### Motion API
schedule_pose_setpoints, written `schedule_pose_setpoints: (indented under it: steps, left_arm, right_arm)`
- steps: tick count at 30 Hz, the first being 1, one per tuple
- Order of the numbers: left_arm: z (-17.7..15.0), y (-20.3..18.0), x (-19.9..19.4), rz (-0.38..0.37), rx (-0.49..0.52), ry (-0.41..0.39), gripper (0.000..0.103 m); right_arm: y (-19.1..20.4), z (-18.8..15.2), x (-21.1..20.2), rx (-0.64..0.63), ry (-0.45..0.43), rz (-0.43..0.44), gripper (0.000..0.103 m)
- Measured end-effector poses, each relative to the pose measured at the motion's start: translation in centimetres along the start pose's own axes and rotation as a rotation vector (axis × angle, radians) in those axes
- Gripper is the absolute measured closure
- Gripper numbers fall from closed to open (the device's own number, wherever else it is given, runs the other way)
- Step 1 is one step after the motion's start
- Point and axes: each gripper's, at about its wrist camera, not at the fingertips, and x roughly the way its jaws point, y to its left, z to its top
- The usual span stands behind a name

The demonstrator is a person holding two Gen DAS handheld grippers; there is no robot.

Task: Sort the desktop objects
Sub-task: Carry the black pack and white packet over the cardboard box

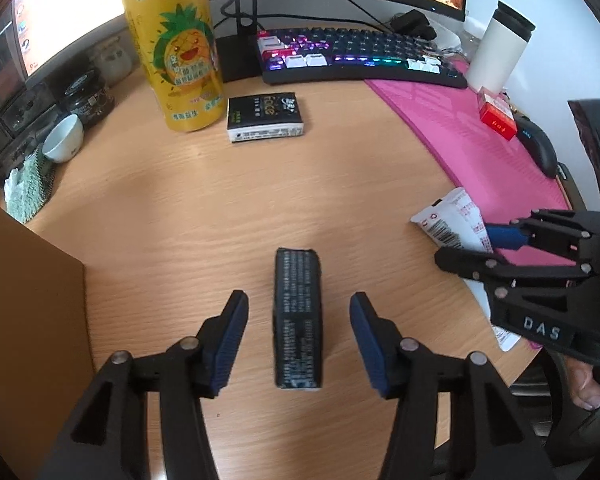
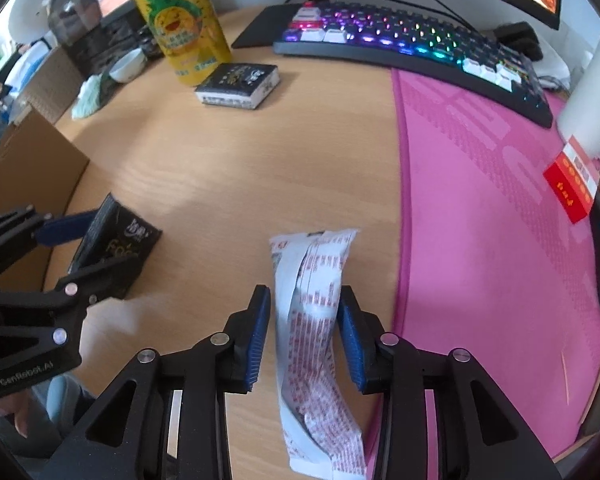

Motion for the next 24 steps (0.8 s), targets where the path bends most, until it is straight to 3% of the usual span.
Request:
schedule_pose_setpoints:
  steps: [6,7,8,9,14,17,20,24]
  left_arm:
    - [0.2,0.5,0.3,0.013,-0.005,0.010,0.048]
    - [0.1,0.6,0.3,0.015,-0.006,0.009,0.055]
    - [0.1,0.7,0.4,0.015,-0.007,0.010,0.079]
    - [0.1,0.8,0.5,0.010,-0.007,0.019,0.082]
    - [0.0,0.9,-0.4,0.025,0.009,0.009,0.083]
    - [-0.2,1.7,-2.7,-0.003,-0.015,-0.031,0.083]
    - [-0.5,3.0,-6.6,-0.024,-0.048,-0.103,0.083]
    - [-1.8,6.0,-12.4,0.006,-0.114,-0.227,0.083]
  right_arm:
    - [0.3,0.5,0.2,-0.020,-0.015,-0.014,0.068]
    - [0.4,0.4,0.2,-0.028,-0.016,-0.013,0.073]
    - [0.4,0.3,0.1,-0.031,-0.016,-0.013,0.076]
    - [0.5,0.2,0.0,-0.032,-0.014,-0.013,0.076]
    - [1.5,0.7,-1.5,-0.063,-0.036,0.023,0.077]
    - [3.2,1.6,-3.4,-0.100,-0.063,0.090,0.077]
    - [6.2,2.8,-5.2,-0.181,-0.085,0.171,0.077]
    - [12.1,4.6,-7.8,-0.328,-0.113,0.278,0.077]
